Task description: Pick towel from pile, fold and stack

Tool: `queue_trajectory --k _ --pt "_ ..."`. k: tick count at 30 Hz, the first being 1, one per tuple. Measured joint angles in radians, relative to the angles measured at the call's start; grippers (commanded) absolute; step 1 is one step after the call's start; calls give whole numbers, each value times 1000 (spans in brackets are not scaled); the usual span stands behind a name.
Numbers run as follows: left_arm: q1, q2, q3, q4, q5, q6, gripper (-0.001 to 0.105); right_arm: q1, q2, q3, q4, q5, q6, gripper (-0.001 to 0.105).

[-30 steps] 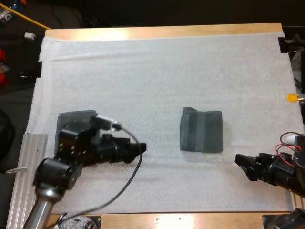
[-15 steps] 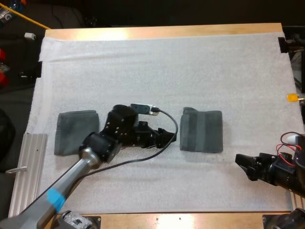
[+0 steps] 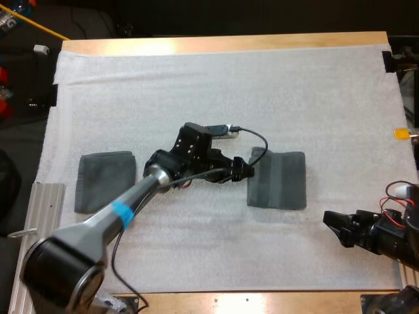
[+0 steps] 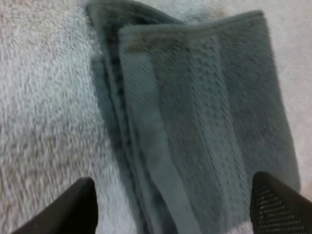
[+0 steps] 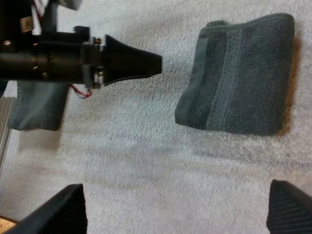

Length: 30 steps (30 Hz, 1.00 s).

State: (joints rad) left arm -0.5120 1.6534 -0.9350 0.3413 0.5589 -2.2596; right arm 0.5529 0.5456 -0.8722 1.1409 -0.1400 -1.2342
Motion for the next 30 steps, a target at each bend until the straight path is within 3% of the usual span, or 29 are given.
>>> queue_trajectory --k 5,12,25,30 --pt "0 92 -55 3 13 -40 63 0 0 0 0 4 0 72" --pt "-6 171 -130 118 18 -45 63 0 0 0 0 15 22 72" --pt "-76 207 -173 182 56 -48 63 0 0 0 0 29 22 72" --pt "-115 229 -189 186 59 -109 59 0 0 0 0 29 22 72"
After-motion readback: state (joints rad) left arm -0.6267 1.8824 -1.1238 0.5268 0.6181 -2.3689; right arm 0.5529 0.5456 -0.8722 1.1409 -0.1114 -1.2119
